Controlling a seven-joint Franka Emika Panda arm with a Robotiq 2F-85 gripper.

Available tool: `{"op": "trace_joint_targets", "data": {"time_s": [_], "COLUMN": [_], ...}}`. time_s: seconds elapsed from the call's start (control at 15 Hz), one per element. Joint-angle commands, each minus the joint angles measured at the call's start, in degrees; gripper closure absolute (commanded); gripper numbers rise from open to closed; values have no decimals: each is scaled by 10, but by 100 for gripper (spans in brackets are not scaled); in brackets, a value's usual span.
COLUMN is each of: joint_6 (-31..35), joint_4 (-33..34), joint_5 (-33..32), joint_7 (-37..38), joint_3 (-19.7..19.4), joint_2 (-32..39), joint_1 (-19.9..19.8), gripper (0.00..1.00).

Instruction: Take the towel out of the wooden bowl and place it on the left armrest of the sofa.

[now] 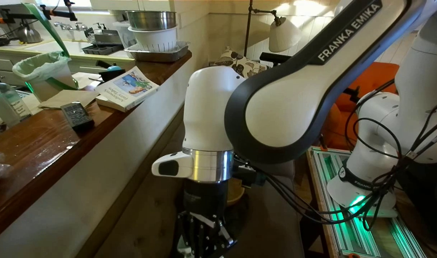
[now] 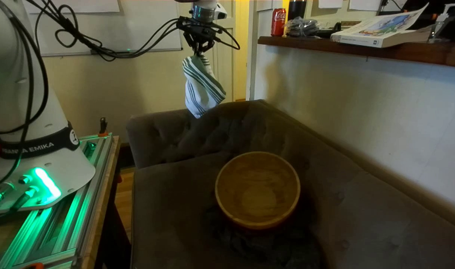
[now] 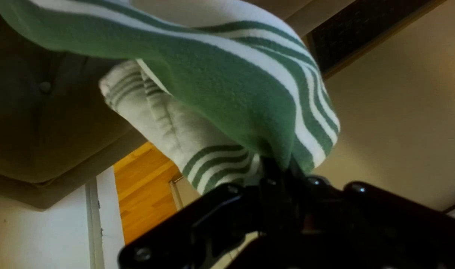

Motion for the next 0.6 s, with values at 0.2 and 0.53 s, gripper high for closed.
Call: {"op": "trace_joint_targets", "data": {"time_s": [0.2,0.53], "joint_6": [-89,-153], "joint_4": [19,77], "joint_5": [-34,-101], "joint_7": [19,73], "joint_3": [24,34], "joint_2": [24,119], "joint_1": [25,48], "gripper": [98,98]}}
